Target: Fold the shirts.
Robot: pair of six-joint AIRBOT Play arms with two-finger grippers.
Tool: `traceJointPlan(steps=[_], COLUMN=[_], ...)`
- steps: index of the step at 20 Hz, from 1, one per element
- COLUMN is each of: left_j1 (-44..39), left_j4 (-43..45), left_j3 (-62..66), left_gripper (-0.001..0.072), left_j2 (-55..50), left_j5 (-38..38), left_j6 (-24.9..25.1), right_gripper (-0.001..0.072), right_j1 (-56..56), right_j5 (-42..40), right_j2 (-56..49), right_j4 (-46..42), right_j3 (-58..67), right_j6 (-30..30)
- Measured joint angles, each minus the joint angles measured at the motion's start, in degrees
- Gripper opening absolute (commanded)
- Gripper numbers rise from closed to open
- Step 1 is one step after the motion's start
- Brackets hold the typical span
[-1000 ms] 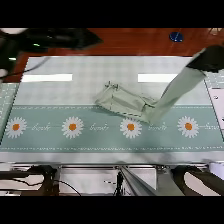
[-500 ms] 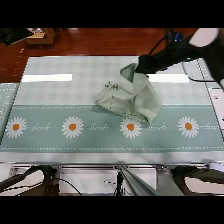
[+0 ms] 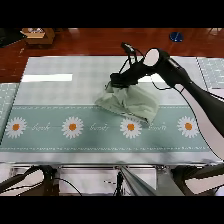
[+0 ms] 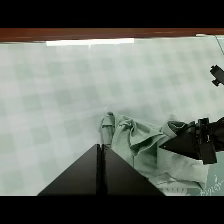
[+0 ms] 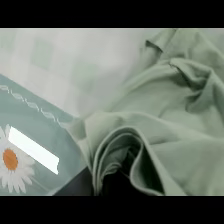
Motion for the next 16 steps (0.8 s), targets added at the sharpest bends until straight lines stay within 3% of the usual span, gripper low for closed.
traceJointPlan(steps=[2, 3, 4, 5, 8, 12, 16], left_j1=[0.0, 0.0, 0.0, 0.0, 0.0, 0.0, 0.0], left_j4=[0.0, 0.0, 0.0, 0.0, 0.1, 1.0, 1.9], left_j3=[0.0, 0.0, 0.0, 0.0, 0.0, 0.0, 0.0], left_gripper=[0.002, 0.0021, 0.002, 0.0021, 0.0021, 0.0021, 0.0053], left_j2=[0.0, 0.0, 0.0, 0.0, 0.0, -0.2, -0.2], left_j5=[-0.6, -0.9, -1.1, -1.3, -1.4, -1.6, -1.7], left_j6=[0.2, 0.3, 0.4, 0.4, 0.4, 0.5, 0.5], right_gripper=[0.003, 0.0084, 0.0237, 0.0329, 0.0331, 0.0331, 0.0326], right_j1=[1.0, 1.2, 1.4, 1.6, 1.8, 0.5, -4.8], right_j5=[-4.3, -6.8, -8.7, -10.3, -10.7, -1.2, 15.3], right_j2=[-0.6, -0.8, -0.9, -1.0, -1.0, 1.5, 8.4], right_j4=[1.0, 1.8, 2.6, 3.6, 6.0, 3.9, -20.6], right_j3=[0.0, 0.0, 0.0, 0.0, 0.0, 0.0, 0.0], right_j6=[1.6, 2.4, 2.6, 3.1, 3.3, 0.1, -1.9])
